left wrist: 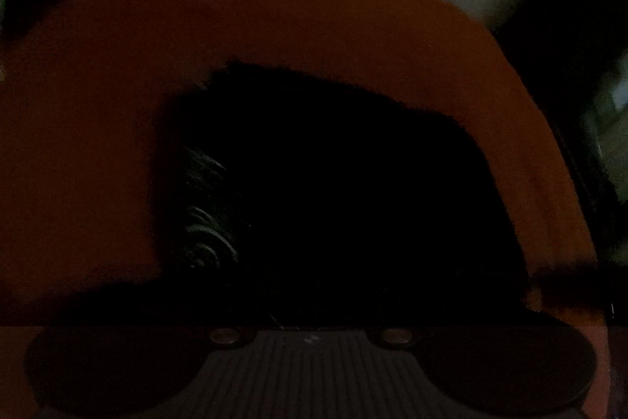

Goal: Fold clothes
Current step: 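Lay the folded garment down and square its edges with both grippers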

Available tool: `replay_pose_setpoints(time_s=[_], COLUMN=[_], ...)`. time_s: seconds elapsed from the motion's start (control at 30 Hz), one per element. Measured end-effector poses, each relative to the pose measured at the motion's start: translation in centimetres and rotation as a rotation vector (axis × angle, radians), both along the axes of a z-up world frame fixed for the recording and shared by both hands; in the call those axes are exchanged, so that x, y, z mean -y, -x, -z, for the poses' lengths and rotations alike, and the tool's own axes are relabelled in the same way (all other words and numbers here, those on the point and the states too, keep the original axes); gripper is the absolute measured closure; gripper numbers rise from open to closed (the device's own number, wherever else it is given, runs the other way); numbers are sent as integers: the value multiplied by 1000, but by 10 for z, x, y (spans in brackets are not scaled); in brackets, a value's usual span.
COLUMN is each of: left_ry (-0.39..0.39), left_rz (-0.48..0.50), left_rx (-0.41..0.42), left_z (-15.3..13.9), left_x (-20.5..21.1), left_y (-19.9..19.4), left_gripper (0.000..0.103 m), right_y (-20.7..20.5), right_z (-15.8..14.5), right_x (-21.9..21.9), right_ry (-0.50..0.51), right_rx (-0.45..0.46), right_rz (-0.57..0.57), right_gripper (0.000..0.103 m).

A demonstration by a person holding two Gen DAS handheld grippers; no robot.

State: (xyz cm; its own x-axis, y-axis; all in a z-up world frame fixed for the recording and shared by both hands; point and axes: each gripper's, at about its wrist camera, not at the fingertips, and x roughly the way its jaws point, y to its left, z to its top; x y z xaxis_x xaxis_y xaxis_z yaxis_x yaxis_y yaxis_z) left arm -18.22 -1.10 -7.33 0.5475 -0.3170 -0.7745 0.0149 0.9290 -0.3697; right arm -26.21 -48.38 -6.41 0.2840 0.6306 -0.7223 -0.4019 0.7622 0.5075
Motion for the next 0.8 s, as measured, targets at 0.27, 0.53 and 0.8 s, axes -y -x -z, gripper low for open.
replay_pose_setpoints(time_s=[0.27, 0.53, 0.8], left_ry=[97, 110, 29], left_rz=[-60, -66, -62], left_rx=[-115, -87, 25], left_z=[1, 10, 1], left_x=[-34, -34, -33], left_y=[15, 19, 36], left_gripper=[48, 33, 102], right_y=[31, 35, 18], right_z=[-5, -1, 15], right_x=[-10, -13, -5], right_ry=[-25, -38, 9], right_rx=[22, 58, 166], right_rz=[-54, -29, 67], right_gripper=[50, 50, 50])
